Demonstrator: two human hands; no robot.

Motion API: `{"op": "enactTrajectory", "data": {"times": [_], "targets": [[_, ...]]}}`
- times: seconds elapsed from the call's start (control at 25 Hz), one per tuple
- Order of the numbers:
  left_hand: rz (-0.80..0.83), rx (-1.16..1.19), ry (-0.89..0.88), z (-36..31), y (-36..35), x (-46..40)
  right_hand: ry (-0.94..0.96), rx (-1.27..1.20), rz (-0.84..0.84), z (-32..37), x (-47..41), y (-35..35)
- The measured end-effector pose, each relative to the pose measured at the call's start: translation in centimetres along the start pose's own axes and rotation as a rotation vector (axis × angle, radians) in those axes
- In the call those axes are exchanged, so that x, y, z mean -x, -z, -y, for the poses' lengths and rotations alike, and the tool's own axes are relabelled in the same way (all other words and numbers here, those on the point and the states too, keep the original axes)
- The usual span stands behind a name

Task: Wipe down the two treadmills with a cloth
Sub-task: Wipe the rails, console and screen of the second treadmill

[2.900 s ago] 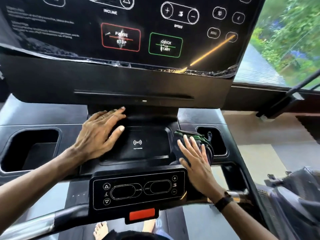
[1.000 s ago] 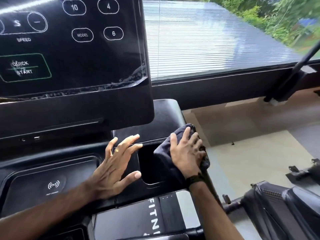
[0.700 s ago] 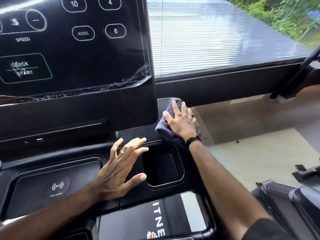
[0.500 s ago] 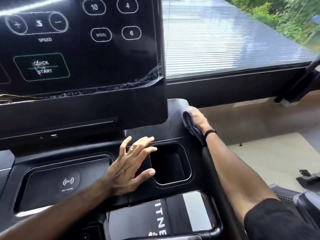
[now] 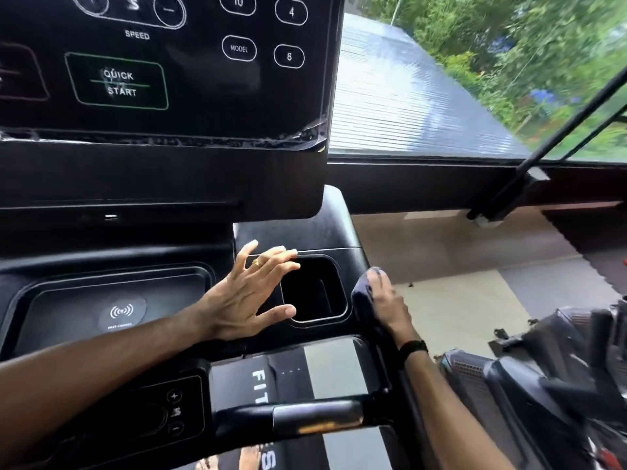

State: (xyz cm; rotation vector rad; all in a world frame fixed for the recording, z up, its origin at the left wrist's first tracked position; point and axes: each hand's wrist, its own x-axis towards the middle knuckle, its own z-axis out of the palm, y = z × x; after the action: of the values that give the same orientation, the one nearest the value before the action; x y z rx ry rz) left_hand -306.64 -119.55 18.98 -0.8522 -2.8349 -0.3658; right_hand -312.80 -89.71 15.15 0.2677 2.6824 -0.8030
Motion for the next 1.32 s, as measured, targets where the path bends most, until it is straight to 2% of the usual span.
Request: {"op": "enactTrajectory", "data": {"times": [0.08,0.24,0.44,0.64,0.76,0.8,0.88,1.0,1.12,1.24,1.32], "targets": [[0.015,0.011,-0.033,0.1,0.0,0.1,0.036,0.188,-0.113,-0.3,3.6,-1.3],[0.009,0.049,-0.068,-0.1,0.2,0.4,0.101,0.379,-0.334,0.5,9.3,-3.2],[-0.008,0.059,-0.114,-0.1,0.4,0.7,0.078,0.42,-0.336,0.6,9.4,-3.6],[-0.063,0.125,-0.078,0.1,0.4,0.7,0.087,0.395,-0.324,1.1,9.2,-3.5],[-0.114,0.191,-0.029,0.2,0.5,0.4,0.144,0.471,-0.351,1.9,8.2,-3.5],[-0.132,0.212,-0.016,0.1,0.4,0.4,0.191,0.516,-0.358,2.4,8.2,-3.7],[-0.161,0.261,0.007,0.2,0.2,0.5,0.397,0.563,-0.378,4.2,8.4,-4.8],[-0.222,0.338,0.048,0.4,0.1,0.5,0.765,0.436,-0.331,8.3,9.7,-7.7],[-0.23,0.349,0.077,0.5,0.0,0.4,0.859,0.404,-0.192,10.1,10.9,-8.4],[-0.198,0.302,0.08,0.3,-0.1,0.2,1.022,0.482,-0.073,8.0,9.4,-5.7],[-0.189,0.273,0.096,0.1,-0.1,0.2,1.048,0.537,-0.088,5.6,7.3,-3.5]]}}
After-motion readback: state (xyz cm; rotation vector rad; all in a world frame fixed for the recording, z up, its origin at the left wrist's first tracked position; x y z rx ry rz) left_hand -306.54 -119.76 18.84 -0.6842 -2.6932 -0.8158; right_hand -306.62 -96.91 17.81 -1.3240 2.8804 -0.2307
